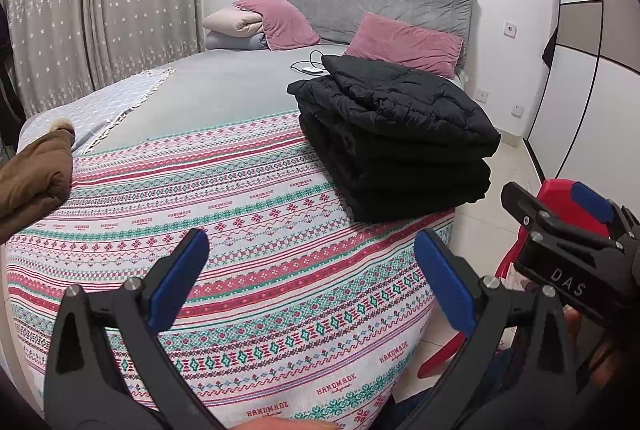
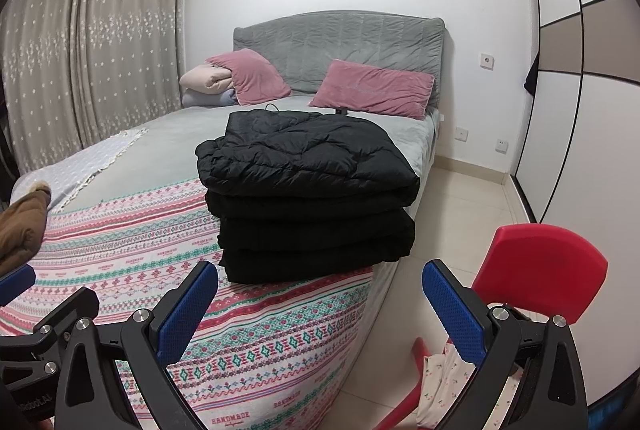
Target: Fold large clothes
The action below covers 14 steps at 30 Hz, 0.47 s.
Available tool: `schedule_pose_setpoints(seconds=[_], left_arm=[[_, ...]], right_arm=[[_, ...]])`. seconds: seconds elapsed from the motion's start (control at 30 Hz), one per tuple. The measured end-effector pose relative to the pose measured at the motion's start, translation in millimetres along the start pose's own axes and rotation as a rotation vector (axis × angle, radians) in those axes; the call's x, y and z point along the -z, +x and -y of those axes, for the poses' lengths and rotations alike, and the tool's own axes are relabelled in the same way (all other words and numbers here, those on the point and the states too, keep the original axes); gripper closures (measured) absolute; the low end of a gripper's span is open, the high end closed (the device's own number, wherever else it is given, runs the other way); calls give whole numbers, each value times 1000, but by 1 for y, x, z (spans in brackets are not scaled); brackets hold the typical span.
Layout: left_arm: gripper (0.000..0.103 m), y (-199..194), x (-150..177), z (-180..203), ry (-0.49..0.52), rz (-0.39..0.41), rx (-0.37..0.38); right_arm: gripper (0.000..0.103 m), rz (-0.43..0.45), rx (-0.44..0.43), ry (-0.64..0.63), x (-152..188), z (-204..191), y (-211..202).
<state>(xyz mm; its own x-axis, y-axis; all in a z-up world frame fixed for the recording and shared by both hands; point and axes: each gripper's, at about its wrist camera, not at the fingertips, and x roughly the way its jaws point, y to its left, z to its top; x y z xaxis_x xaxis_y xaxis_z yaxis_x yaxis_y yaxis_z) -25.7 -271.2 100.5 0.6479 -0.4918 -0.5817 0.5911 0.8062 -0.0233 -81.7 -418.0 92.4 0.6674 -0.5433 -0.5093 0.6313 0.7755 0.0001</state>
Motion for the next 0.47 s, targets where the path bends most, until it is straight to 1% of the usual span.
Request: schedule_pose_setpoints(seconds=[0.47], left_arm=[[1,-2,1,5,13,8,10]], right_arm=[[0,0,5,4,-1,0,1]])
